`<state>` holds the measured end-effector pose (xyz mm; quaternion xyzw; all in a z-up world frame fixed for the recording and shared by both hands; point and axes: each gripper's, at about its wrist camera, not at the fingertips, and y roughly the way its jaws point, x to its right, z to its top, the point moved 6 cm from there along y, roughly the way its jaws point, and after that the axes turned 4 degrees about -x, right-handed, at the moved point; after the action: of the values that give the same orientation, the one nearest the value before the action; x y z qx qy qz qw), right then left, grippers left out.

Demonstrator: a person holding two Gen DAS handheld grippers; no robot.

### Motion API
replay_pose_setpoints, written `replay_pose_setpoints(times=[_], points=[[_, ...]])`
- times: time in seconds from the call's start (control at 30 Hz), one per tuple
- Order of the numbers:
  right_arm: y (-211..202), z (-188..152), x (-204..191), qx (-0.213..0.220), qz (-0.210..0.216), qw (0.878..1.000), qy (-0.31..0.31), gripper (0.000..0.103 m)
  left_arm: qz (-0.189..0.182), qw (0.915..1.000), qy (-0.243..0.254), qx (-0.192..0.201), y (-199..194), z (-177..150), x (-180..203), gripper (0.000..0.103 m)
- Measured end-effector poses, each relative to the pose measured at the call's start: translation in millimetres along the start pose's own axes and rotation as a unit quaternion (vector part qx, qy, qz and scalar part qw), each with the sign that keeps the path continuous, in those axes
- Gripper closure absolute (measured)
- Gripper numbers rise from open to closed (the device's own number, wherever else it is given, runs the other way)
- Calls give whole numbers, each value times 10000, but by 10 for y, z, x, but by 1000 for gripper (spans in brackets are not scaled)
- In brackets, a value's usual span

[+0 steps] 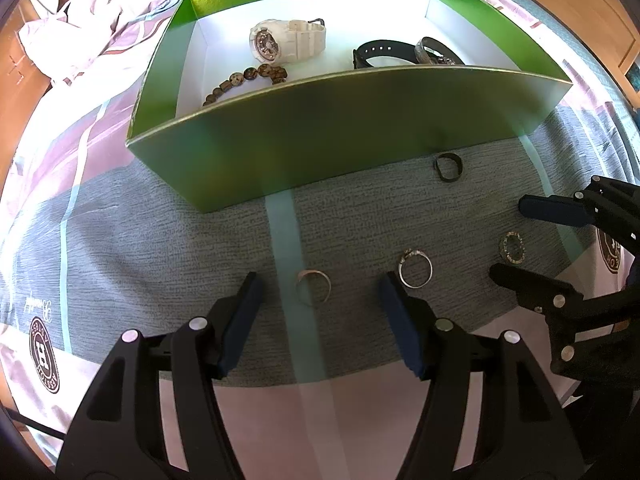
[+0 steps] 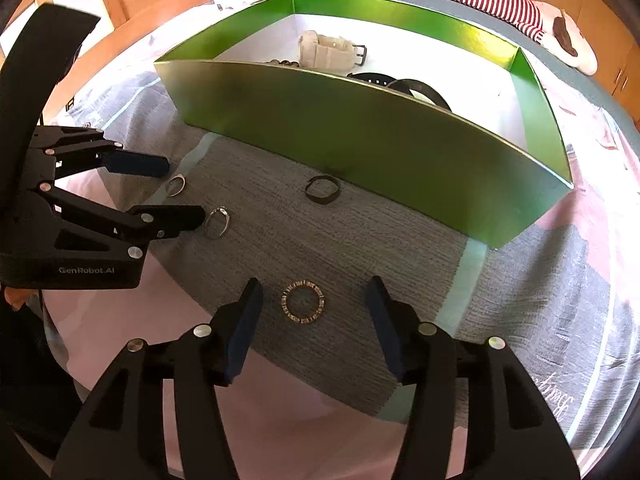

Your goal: Organize jewelry

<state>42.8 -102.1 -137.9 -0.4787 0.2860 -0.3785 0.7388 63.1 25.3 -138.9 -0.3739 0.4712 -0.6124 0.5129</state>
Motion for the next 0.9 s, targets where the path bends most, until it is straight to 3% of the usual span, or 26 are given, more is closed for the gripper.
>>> replay_pose_setpoints(times=[0.17, 0.37, 0.63, 0.77, 0.9], points=[[23, 2, -31, -10, 9, 10000, -52, 42, 41, 10000, -39, -4, 20, 3, -7, 36], [34, -2, -55, -12, -48, 9999, -115, 41, 34, 10000, -17, -1, 22, 2, -24, 36], [42, 1, -68, -10, -85, 9998, -166, 41, -169, 9996, 192, 84, -27, -5, 102, 64], [44, 5, -70, -16, -69, 9998, -167, 41, -667, 9972, 339, 57, -94, -13, 177, 65], [47, 8, -78, -16, -73, 9998, -161, 41, -859, 9948, 521, 174, -229, -30, 201, 62]])
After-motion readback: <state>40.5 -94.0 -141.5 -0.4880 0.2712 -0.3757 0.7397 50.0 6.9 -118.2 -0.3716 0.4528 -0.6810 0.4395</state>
